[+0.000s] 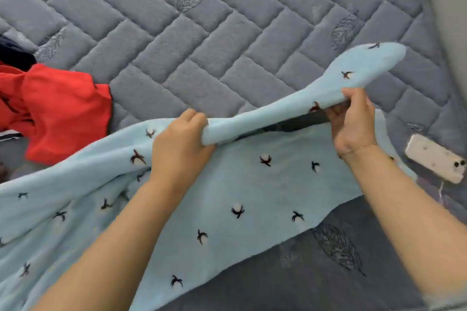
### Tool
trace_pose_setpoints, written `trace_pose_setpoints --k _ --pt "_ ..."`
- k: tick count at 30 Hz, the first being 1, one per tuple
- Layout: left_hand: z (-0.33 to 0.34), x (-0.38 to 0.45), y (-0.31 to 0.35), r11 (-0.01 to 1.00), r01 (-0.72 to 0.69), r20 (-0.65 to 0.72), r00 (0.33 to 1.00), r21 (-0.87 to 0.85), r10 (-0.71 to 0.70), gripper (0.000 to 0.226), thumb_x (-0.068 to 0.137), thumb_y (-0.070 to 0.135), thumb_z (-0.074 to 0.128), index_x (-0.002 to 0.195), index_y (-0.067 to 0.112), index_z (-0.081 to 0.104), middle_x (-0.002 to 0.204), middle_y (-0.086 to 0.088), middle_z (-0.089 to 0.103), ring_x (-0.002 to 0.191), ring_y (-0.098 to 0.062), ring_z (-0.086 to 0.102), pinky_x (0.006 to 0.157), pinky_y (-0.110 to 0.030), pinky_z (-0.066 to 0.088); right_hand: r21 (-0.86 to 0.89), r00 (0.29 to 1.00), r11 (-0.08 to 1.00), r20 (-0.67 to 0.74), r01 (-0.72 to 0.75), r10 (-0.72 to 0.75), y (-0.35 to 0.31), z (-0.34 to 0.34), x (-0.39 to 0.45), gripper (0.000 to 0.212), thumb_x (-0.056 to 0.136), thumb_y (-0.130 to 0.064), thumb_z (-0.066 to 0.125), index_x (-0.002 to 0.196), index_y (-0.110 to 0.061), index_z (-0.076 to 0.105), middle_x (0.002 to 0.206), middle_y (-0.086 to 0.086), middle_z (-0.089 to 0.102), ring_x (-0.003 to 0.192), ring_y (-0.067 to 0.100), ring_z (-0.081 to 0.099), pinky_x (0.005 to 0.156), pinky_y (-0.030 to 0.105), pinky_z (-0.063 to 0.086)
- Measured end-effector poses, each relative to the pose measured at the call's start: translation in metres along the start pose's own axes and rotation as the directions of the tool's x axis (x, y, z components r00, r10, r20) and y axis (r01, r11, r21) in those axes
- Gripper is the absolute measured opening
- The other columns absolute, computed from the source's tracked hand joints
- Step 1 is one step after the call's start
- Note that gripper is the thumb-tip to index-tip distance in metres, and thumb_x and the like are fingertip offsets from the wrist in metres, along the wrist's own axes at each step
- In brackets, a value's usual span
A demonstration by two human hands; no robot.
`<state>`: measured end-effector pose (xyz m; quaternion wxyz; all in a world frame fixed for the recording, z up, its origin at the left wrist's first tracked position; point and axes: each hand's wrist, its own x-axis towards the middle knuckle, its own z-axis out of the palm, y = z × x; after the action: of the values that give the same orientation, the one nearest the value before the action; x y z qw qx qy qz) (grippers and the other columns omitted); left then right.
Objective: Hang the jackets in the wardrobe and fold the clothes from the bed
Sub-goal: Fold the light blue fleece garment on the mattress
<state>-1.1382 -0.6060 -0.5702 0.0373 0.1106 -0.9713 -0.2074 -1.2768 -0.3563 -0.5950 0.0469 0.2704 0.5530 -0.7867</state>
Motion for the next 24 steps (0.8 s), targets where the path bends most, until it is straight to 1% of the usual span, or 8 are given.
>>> trace_pose_setpoints --k 4,9,12,15,18,21,23,24 --pt "0.009 -0.094 0.057 0.994 -0.101 0.269 0.957 -0.036 0.107 0.022 0.075 0.017 0.069 0.081 0.013 0.048 0.084 0.001 0.049 0.071 -0.022 0.049 0.047 -0.034 0.035 0.199 0.989 0.973 -0.058 -0.121 0.135 0.002 -0.087 -0.053 0.026 0.089 -0.009 0.040 0.095 -0.021 0.064 0.098 -0.002 0.068 0.088 0.016 0.063 0.074 0.027 0.049" --pt "0.065 -0.175 0.074 0.999 -0.016 0.552 0.834 0.029 -0.003 0.015 0.094 0.027 0.050 0.091 0.022 0.036 0.101 0.008 0.038 0.079 -0.014 0.039 0.058 -0.029 0.027 0.442 0.904 0.829 -0.086 -0.343 0.420 0.032 -0.159 -0.066 0.046 0.093 -0.033 0.050 0.136 -0.018 0.056 0.137 0.008 0.059 0.124 0.031 0.056 0.108 0.046 0.041" --pt "0.082 -0.184 0.073 0.998 0.002 0.557 0.830 0.063 -0.037 0.018 0.095 0.032 0.052 0.090 0.022 0.037 0.102 0.006 0.042 0.077 -0.018 0.046 0.057 -0.029 0.030 0.307 0.893 0.859 -0.055 -0.410 0.446 0.036 -0.162 -0.054 0.048 0.098 -0.042 0.050 0.139 -0.017 0.053 0.136 0.009 0.059 0.123 0.031 0.056 0.104 0.049 0.043" --pt "0.084 -0.177 0.074 0.996 -0.004 0.547 0.836 0.084 -0.043 0.017 0.095 0.032 0.056 0.091 0.019 0.045 0.098 0.005 0.043 0.072 -0.019 0.047 0.056 -0.032 0.036 0.208 0.887 0.876 -0.068 -0.436 0.457 0.031 -0.155 -0.039 0.035 0.100 -0.031 0.052 0.131 -0.015 0.057 0.134 0.008 0.060 0.118 0.028 0.058 0.085 0.043 0.050" --pt "0.078 -0.178 0.084 0.997 -0.010 0.485 0.874 0.081 -0.031 0.016 0.090 0.024 0.063 0.087 0.016 0.049 0.094 0.004 0.046 0.070 -0.021 0.051 0.053 -0.036 0.043 0.224 0.923 0.907 -0.065 -0.356 0.378 0.020 -0.162 -0.029 0.023 0.100 -0.019 0.052 0.120 -0.014 0.063 0.116 0.006 0.069 0.104 0.024 0.065 0.089 0.043 0.053" --pt "0.079 -0.184 0.098 1.000 0.010 0.367 0.930 0.018 -0.016 0.022 0.078 0.011 0.074 0.077 0.014 0.052 0.091 0.004 0.051 0.071 -0.020 0.050 0.044 -0.031 0.037 0.294 0.957 0.916 -0.012 -0.273 0.289 0.006 -0.185 -0.024 0.020 0.098 -0.010 0.050 0.110 -0.014 0.065 0.100 0.003 0.075 0.092 0.020 0.071 0.079 0.038 0.058" --pt "0.085 -0.187 0.104 1.000 0.023 0.342 0.939 -0.003 -0.021 0.027 0.071 0.007 0.081 0.074 0.012 0.054 0.101 -0.001 0.057 0.084 -0.025 0.055 0.053 -0.033 0.044 0.327 0.954 0.904 -0.024 -0.274 0.298 0.001 -0.204 -0.017 0.025 0.098 -0.002 0.045 0.109 -0.014 0.064 0.103 0.005 0.073 0.093 0.023 0.070 0.081 0.040 0.057" --pt "0.091 -0.188 0.105 0.999 0.016 0.359 0.933 0.027 -0.025 0.028 0.068 0.009 0.084 0.073 0.012 0.056 0.113 -0.006 0.059 0.097 -0.031 0.058 0.066 -0.039 0.049 0.322 0.945 0.899 -0.038 -0.297 0.326 0.003 -0.212 -0.013 0.028 0.098 0.000 0.041 0.111 -0.013 0.062 0.107 0.007 0.069 0.098 0.026 0.067 0.086 0.042 0.055"
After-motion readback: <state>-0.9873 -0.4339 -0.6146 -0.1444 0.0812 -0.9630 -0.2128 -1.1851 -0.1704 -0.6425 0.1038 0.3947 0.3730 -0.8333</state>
